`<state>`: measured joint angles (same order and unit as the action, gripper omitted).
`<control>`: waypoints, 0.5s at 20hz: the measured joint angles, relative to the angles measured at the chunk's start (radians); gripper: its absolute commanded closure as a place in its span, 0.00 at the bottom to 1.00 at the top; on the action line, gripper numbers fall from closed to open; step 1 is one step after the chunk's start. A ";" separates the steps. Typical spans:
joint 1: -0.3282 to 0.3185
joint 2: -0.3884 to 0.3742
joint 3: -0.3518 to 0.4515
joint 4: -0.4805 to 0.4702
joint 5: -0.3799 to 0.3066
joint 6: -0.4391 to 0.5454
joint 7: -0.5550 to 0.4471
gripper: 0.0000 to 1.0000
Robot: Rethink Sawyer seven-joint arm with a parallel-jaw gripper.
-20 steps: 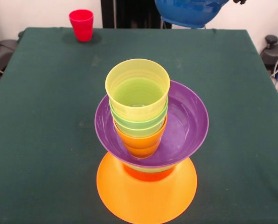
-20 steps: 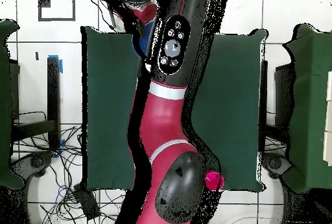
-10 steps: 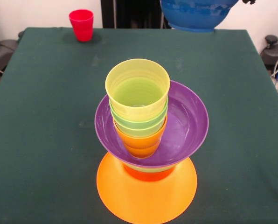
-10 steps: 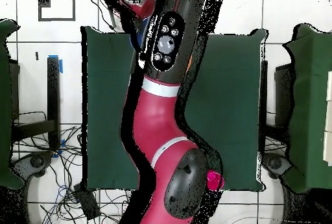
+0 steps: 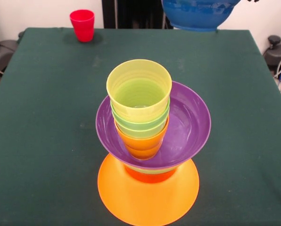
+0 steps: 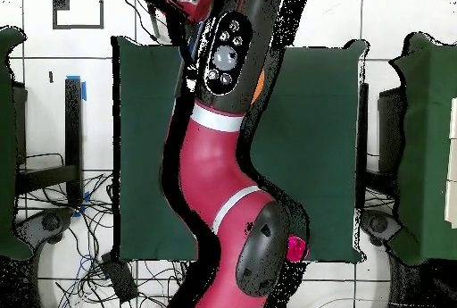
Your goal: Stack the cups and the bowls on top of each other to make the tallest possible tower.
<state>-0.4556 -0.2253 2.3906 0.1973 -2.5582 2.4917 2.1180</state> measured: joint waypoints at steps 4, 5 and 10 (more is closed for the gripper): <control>-0.008 0.007 0.048 0.000 -0.060 0.000 -0.013 1.00; -0.010 0.009 0.062 0.000 -0.079 0.000 -0.020 1.00; -0.018 0.014 0.115 0.000 -0.142 0.000 -0.055 1.00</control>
<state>-0.4732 -0.2110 2.5059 0.1977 -2.6997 2.4917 2.0629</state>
